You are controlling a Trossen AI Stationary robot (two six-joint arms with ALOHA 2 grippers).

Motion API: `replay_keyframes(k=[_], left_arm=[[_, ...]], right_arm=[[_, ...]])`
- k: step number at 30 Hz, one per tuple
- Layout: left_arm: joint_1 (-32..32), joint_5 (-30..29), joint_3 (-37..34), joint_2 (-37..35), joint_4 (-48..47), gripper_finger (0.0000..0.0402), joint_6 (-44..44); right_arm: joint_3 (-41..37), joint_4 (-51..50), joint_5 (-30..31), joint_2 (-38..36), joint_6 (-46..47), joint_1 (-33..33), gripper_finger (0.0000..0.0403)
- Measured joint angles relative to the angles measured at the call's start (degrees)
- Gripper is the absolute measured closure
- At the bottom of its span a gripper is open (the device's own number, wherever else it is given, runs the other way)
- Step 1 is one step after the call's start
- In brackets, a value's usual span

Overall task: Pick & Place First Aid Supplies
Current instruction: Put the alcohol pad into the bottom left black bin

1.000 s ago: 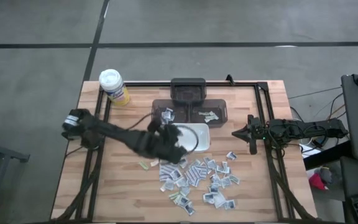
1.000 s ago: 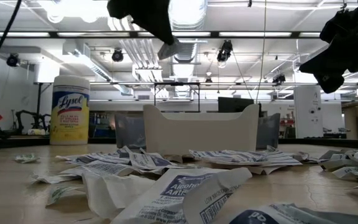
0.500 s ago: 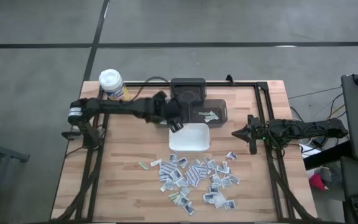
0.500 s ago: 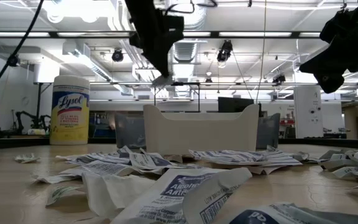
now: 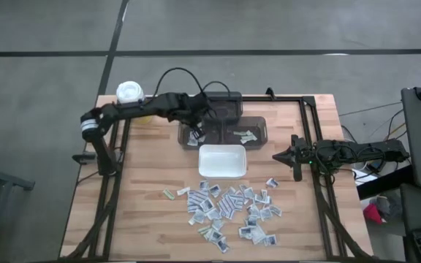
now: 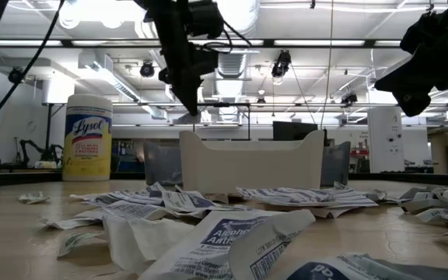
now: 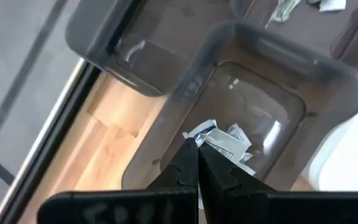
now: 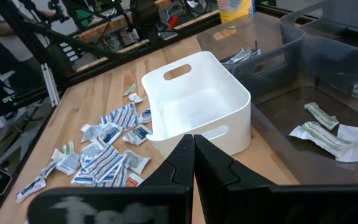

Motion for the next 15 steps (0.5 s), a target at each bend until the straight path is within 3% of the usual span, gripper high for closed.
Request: replay_keyframes(k=[15], left_arm=[[1.5, 4.1, -12.8, 0.1, 10.2, 0.0401, 0.1]], right_arm=[[0.0, 0.0, 0.0, 0.0, 0.0, 0.0, 0.0394]])
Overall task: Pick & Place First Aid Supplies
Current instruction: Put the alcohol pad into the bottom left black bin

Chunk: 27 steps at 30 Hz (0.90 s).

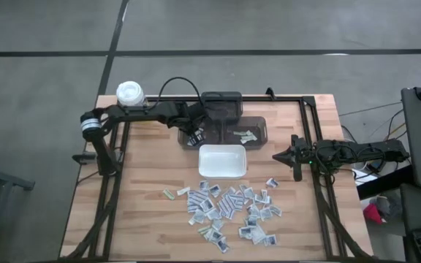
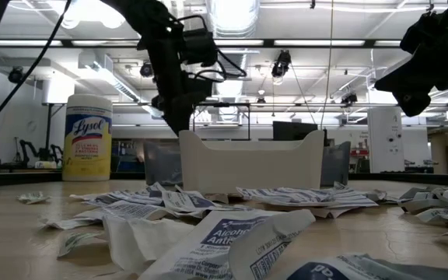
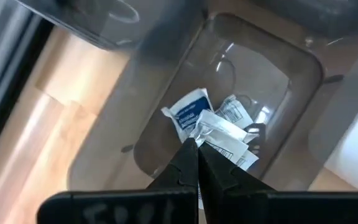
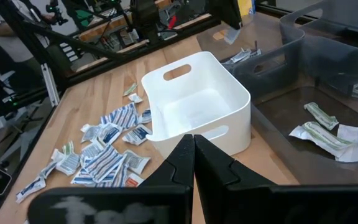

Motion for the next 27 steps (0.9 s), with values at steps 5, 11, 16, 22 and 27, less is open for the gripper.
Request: replay_keyframes(k=[5, 11, 16, 22, 27], left_arm=[[0.4, 1.7, -2.9, 0.0, 3.6, 0.0401, -1.0], [0.5, 3.4, -4.6, 0.2, 6.0, 0.0401, -2.5], [0.5, 4.0, -4.6, 0.9, 6.6, 0.0401, -3.0], [0.5, 4.6, -4.6, 2.7, 6.9, 0.0401, -4.5], [0.5, 4.6, -4.6, 3.1, 7.3, 0.0401, -4.8]], right_arm=[[0.0, 0.0, 0.0, 0.0, 0.0, 0.0, 0.0394], [0.0, 0.0, 0.0, 0.0, 0.0, 0.0, 0.0394], [0.0, 0.0, 0.1, 0.0, 0.0, 0.0, 0.0394], [0.0, -0.1, 0.1, 0.0, -0.2, 0.0, 0.0394], [0.0, -0.1, 0.1, -0.1, -0.2, 0.0, 0.0394]])
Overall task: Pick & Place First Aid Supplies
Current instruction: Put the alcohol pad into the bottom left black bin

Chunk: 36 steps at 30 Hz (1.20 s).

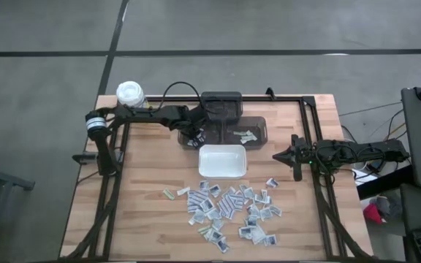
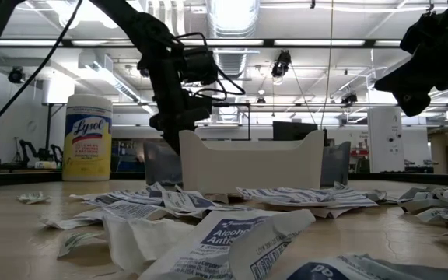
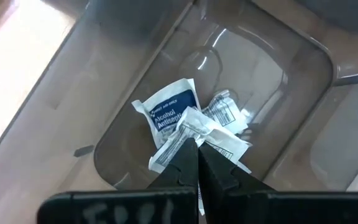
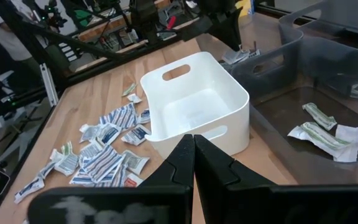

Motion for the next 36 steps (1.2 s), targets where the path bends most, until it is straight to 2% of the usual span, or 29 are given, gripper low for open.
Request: replay_keyframes(k=[10, 13, 19, 21, 24, 29, 32, 36], left_arm=[[0.0, -0.1, 0.0, 0.0, 0.0, 0.0395, 0.3], [0.0, -0.1, 0.0, 0.0, 0.0, 0.0372, 1.3], [0.0, -1.9, 0.4, -0.5, -0.6, 0.0294, 1.9], [0.0, -1.8, 2.2, -1.4, -3.6, 0.0272, 2.2], [-0.2, 0.3, 7.2, -2.6, -13.7, 0.0252, 1.8], [-2.4, 5.3, 15.4, -3.9, -28.7, 0.0246, -2.6], [-4.5, 7.3, 18.4, -4.8, -33.1, 0.0247, -7.1], [-8.7, 8.3, 19.7, -6.1, -33.6, 0.0247, -11.1]], right_arm=[[0.0, 0.0, 0.0, 0.0, 0.0, 0.0, 0.0394], [0.0, 0.0, 0.0, 0.0, 0.0, 0.0, 0.0394], [0.0, 0.0, -0.1, 0.0, 0.0, 0.0, 0.0394], [0.0, 0.0, -0.1, 0.0, 0.0, 0.0, 0.0394], [0.0, 0.0, -0.1, 0.0, 0.0, 0.0, 0.0394], [0.0, 0.1, -0.1, 0.0, 0.0, 0.0, 0.0394], [0.0, 0.1, -0.1, 0.0, 0.1, 0.0, 0.0394], [0.0, 0.1, -0.1, 0.0, 0.2, 0.0, 0.0394]])
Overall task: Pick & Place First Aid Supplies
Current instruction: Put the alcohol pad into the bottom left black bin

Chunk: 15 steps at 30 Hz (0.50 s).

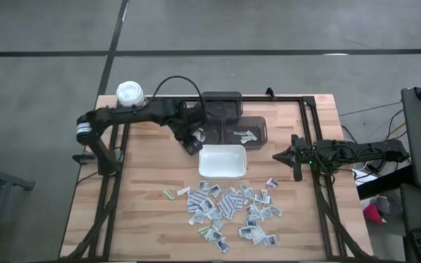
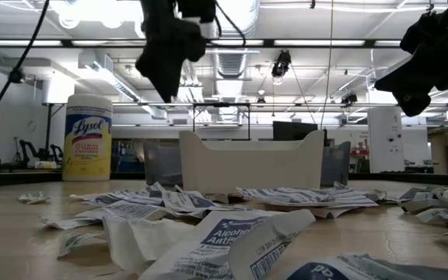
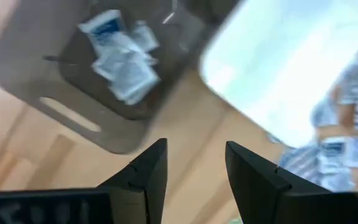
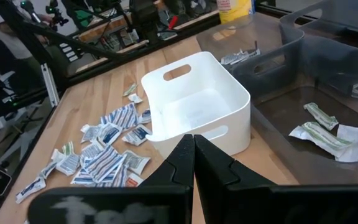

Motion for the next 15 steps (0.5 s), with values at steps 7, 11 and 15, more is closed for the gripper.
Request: replay_keyframes(k=[7, 11, 15], left_arm=[[-8.2, 0.1, -1.6, -0.4, 1.5, 0.0248, -5.4], [-11.8, -0.2, -4.1, -0.4, 5.1, 0.0248, -9.5], [-14.3, -0.2, -7.7, -0.4, 12.2, 0.0248, -17.4]], right_arm=[[0.0, 0.0, 0.0, 0.0, 0.0, 0.0, 0.0394], [0.0, 0.0, 0.0, 0.0, -0.1, 0.0, 0.0394], [0.0, 0.0, 0.0, 0.0, -0.2, 0.0, 0.0394]])
